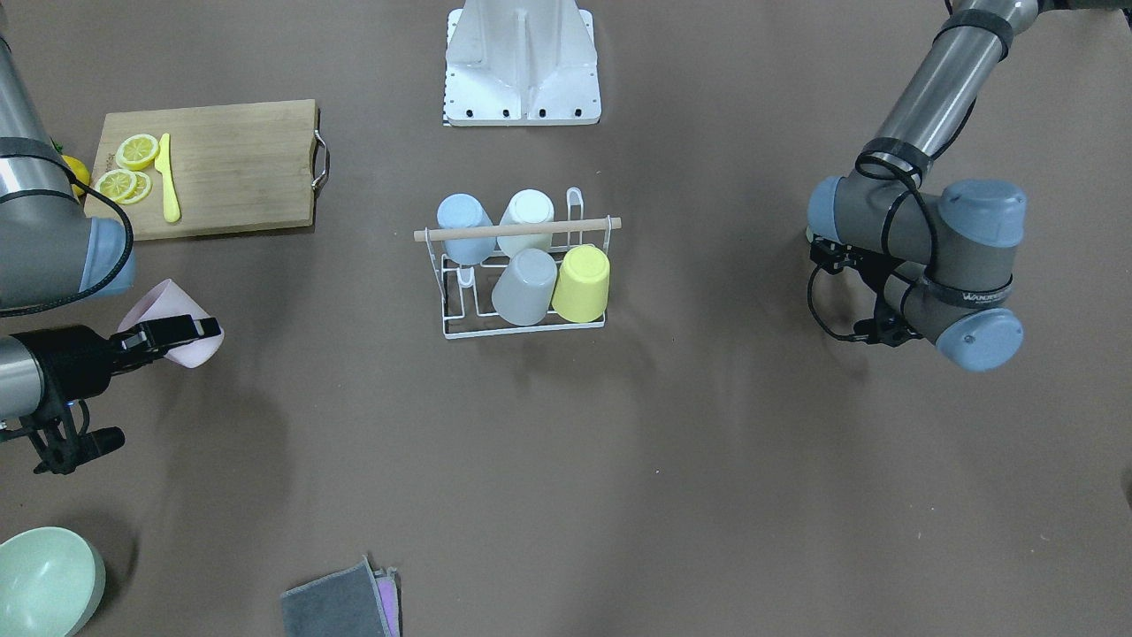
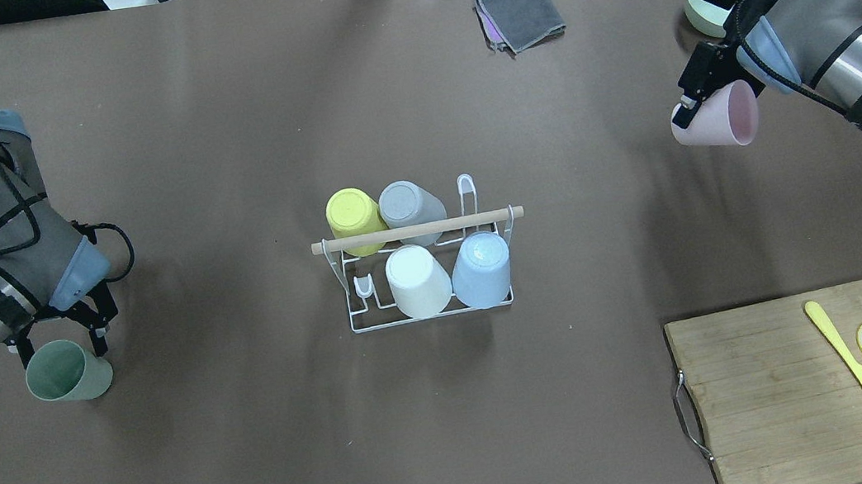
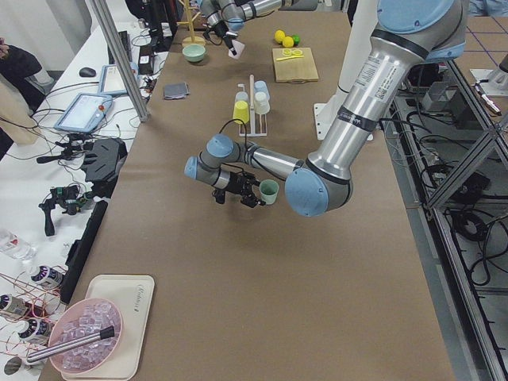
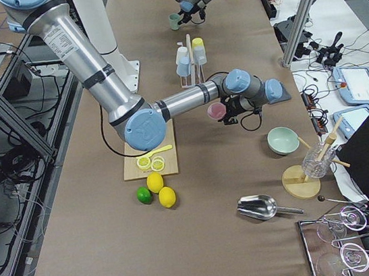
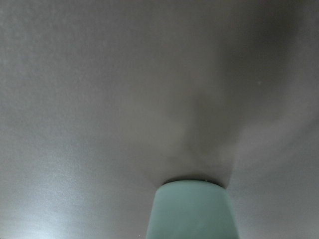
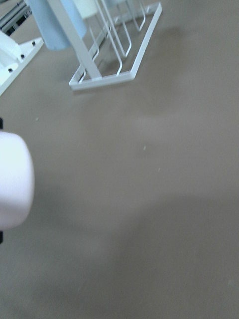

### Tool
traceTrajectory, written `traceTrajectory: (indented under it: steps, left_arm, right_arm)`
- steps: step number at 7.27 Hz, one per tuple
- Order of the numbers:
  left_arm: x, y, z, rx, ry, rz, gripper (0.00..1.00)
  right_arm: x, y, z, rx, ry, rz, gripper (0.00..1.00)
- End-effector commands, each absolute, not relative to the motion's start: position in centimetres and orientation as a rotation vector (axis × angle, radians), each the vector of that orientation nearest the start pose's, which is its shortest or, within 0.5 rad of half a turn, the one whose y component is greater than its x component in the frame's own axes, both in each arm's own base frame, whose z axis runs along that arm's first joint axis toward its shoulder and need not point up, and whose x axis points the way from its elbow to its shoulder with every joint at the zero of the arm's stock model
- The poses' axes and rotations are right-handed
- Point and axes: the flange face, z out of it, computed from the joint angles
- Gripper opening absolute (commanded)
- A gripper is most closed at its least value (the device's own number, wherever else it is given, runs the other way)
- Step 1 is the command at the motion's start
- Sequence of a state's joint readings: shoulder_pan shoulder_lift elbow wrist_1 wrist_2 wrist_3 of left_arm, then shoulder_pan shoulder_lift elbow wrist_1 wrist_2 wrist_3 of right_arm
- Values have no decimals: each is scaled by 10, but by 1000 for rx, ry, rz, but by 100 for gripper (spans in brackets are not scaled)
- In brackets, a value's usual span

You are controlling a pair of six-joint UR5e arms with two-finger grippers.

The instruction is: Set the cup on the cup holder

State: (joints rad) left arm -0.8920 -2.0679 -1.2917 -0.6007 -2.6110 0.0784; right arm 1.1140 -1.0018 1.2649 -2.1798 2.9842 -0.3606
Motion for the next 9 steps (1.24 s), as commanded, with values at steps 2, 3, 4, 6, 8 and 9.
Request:
traceTrajectory:
  steps: [2, 3, 4, 6, 8, 9]
  left_arm:
    - [358, -506, 559, -951, 763, 267, 87]
    - [361, -496, 568, -968, 750, 270, 85]
    - [369, -488, 572, -979, 740, 283, 85]
    - [370, -485, 574, -983, 736, 286, 39]
    - [360, -494, 568, -966, 751, 268, 0]
    - [334, -513, 567, -942, 786, 220, 0]
  right_arm:
    - [-270, -642, 441, -248, -1737, -384, 6]
    - [-261, -640, 449, -224, -1839, -336, 6]
    - [-255, -635, 466, -101, -1974, -335, 6]
    - [-247, -641, 466, 184, -2174, -323, 6]
    - [-240, -648, 442, 528, -2284, -361, 6]
    - [-241, -649, 437, 743, -2307, -398, 5]
